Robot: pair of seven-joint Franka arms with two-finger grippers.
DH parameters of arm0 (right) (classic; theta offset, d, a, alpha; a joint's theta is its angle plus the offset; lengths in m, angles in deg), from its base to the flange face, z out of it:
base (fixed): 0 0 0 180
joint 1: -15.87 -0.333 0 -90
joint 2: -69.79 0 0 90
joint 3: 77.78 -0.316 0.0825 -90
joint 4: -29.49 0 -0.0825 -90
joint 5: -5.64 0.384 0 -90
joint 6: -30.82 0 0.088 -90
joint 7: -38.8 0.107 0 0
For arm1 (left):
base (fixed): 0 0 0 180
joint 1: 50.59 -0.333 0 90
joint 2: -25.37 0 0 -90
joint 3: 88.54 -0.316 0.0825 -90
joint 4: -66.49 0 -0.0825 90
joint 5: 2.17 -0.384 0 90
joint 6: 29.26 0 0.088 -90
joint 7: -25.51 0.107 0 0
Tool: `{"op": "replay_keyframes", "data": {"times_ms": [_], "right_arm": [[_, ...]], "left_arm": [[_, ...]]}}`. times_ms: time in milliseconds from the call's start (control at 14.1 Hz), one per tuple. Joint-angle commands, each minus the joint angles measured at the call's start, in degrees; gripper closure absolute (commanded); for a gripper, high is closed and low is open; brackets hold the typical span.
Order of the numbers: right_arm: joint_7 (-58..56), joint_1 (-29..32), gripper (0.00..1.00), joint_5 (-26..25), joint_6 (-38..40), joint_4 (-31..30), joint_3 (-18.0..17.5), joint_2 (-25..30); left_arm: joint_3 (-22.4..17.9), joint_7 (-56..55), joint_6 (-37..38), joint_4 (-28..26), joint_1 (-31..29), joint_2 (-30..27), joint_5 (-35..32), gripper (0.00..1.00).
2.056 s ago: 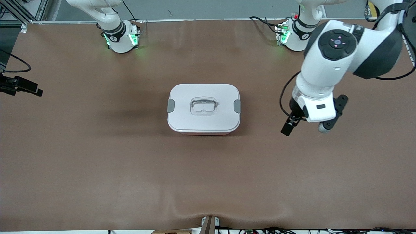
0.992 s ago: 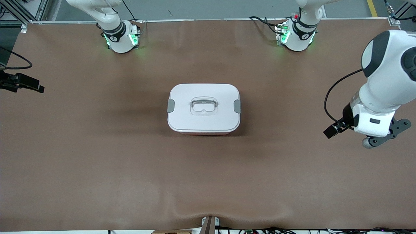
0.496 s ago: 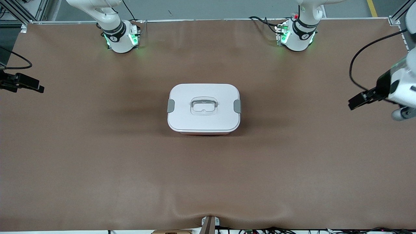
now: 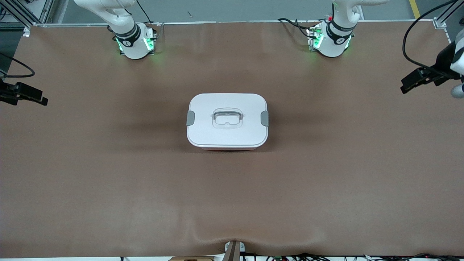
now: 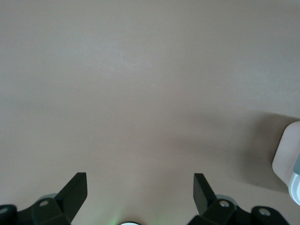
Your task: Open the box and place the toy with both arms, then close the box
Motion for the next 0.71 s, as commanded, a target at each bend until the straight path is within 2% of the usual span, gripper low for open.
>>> {"op": "replay_keyframes", "data": {"times_ms": [0,354,638], "right_arm": [[-2.11,0.34,0.00,0.49,0.32,0.34,-0.19,0.43],[-2.38,0.17,0.00,-0.30,-0.38,0.95,-0.10,0.43],[-2.38,0.16,0.00,-0.21,-0.21,1.39,-0.10,0.52]], "left_arm": [[-0.87,1.77,-0.02,-2.30,0.28,-2.76,0.71,0.00],[-0.34,1.77,0.42,-2.30,0.36,-3.11,0.80,0.00],[1.59,0.54,0.25,-2.48,0.72,-2.85,2.20,0.00]]}}
